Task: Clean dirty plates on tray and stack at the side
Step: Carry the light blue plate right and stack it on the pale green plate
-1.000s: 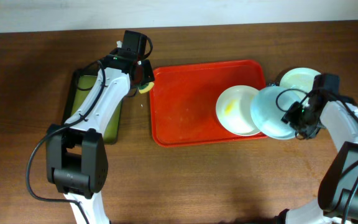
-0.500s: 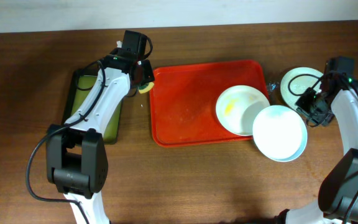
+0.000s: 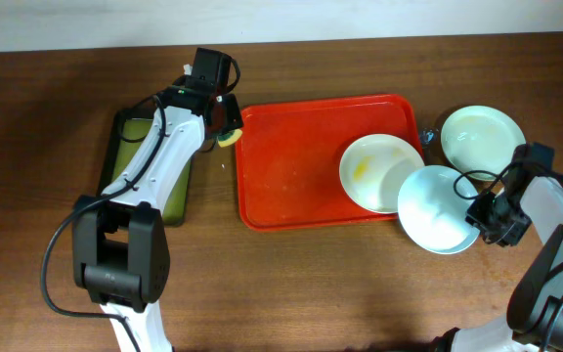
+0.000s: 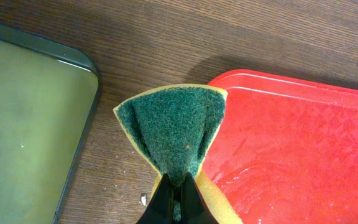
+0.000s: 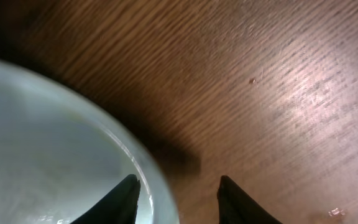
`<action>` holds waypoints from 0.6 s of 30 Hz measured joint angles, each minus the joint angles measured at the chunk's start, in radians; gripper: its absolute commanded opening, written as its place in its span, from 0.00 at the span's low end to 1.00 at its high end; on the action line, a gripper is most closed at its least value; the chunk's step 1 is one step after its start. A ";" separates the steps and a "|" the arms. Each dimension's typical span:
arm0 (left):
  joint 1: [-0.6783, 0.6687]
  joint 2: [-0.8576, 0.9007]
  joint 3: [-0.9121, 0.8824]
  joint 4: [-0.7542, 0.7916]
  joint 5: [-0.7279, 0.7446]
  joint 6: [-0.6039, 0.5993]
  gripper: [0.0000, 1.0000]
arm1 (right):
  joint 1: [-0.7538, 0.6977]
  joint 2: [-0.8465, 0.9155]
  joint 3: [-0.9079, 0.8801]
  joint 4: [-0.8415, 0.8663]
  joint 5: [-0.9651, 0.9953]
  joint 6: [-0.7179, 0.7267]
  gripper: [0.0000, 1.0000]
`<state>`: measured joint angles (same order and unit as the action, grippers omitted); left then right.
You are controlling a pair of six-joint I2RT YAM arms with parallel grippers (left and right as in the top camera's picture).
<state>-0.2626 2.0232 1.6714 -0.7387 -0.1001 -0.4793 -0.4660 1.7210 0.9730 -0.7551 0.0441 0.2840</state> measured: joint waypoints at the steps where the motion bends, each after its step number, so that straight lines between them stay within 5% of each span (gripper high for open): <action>1: 0.000 0.000 0.000 0.000 0.000 0.000 0.00 | -0.003 0.000 -0.021 0.016 -0.002 0.000 0.36; 2: 0.000 0.000 0.000 0.000 0.000 0.000 0.00 | -0.003 -0.003 -0.037 0.035 -0.008 0.001 0.26; 3: 0.000 0.000 0.000 -0.001 0.000 0.000 0.00 | -0.003 -0.011 -0.051 0.064 -0.016 -0.002 0.06; 4: 0.000 0.000 0.000 0.000 0.000 0.000 0.00 | -0.004 -0.016 -0.058 0.080 -0.027 0.000 0.04; 8: 0.000 0.000 0.000 -0.001 0.000 0.000 0.00 | -0.004 -0.029 -0.045 0.064 -0.057 0.001 0.04; 13: 0.000 0.000 0.000 0.000 0.000 0.000 0.00 | -0.005 -0.112 0.175 -0.085 -0.150 -0.051 0.04; 18: 0.000 0.000 0.000 0.001 0.000 0.000 0.00 | -0.005 -0.159 0.286 0.110 -0.228 -0.074 0.04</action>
<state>-0.2626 2.0232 1.6714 -0.7376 -0.1005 -0.4793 -0.4706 1.5620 1.2591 -0.6449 -0.1841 0.2100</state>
